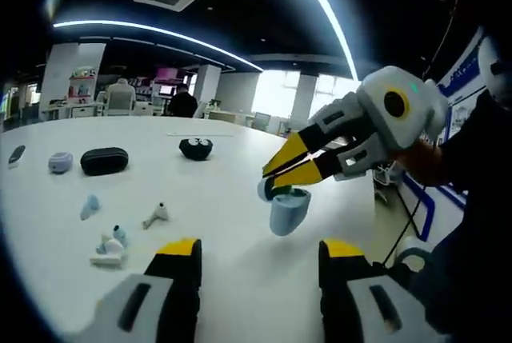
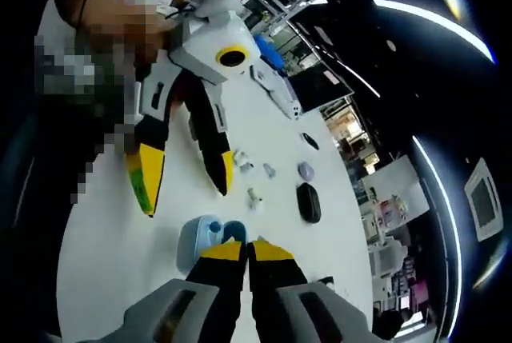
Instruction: Pick up the earbuds from the table and place the earbuds into the earbud case
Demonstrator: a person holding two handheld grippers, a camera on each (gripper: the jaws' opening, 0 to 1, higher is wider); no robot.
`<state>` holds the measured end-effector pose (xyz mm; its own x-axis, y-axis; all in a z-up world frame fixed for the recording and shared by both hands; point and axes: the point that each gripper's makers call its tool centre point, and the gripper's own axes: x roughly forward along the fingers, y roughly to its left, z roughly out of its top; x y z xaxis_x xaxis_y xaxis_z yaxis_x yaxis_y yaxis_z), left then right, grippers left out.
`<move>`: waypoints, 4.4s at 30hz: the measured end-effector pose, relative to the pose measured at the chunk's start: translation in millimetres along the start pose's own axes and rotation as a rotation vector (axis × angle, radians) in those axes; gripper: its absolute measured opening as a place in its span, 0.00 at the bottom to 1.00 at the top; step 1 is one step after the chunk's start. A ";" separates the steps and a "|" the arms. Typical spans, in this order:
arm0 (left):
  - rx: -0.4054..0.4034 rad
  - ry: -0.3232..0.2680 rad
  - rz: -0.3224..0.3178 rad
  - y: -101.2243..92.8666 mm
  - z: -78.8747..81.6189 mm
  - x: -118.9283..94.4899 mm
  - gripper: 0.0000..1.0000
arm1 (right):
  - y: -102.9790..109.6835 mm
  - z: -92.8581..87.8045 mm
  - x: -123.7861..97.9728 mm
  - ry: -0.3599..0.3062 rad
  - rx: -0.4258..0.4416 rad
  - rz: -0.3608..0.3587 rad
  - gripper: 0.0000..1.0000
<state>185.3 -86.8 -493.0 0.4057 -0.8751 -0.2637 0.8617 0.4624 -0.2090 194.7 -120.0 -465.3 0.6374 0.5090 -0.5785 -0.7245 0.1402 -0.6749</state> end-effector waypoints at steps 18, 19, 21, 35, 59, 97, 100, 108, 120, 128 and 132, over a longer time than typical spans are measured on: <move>0.051 0.031 -0.047 -1.3 -3.9 16.1 0.54 | 12.7 18.0 2.1 -0.058 -0.071 -0.013 0.02; 0.056 0.038 -0.047 -1.0 -4.9 16.8 0.52 | 13.5 18.8 2.3 -0.064 -0.081 -0.012 0.02; 0.065 0.046 -0.054 -1.8 -6.0 17.1 0.49 | 14.1 18.9 3.5 -0.067 -0.107 -0.017 0.02; 0.071 0.073 -0.121 -11.3 -11.7 17.8 0.21 | 11.4 19.7 9.1 -0.077 -0.151 -0.030 0.02; 0.194 0.101 -0.109 -16.2 -15.1 15.9 0.17 | 9.9 15.6 8.9 -0.177 0.168 0.013 0.04; 0.229 0.108 -0.090 -14.6 -16.2 13.2 0.17 | -18.4 7.2 -45.6 -0.396 0.826 -0.071 0.11; 0.230 0.110 -0.089 -14.8 -16.3 13.2 0.17 | -24.3 -3.2 -50.3 -0.416 0.968 -0.085 0.15; 0.231 0.111 -0.089 -14.9 -16.4 13.3 0.16 | -16.1 -28.3 -41.0 -0.401 1.318 -0.022 0.25; 0.238 0.114 -0.090 -15.0 -16.5 12.9 0.17 | -10.3 -27.7 -30.5 -0.423 1.443 -0.005 0.26; 0.238 0.119 -0.084 -14.8 -16.2 13.8 0.17 | 15.5 -12.4 -3.6 -0.385 1.433 0.096 0.24; 0.241 0.125 -0.082 -15.3 -15.9 14.4 0.17 | 20.8 -8.5 1.4 -0.388 1.461 0.135 0.16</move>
<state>173.2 -104.3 -508.5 0.3038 -0.8770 -0.3722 0.9437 0.3306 -0.0088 182.8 -123.6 -484.0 0.6097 0.7389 -0.2870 -0.5349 0.6507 0.5390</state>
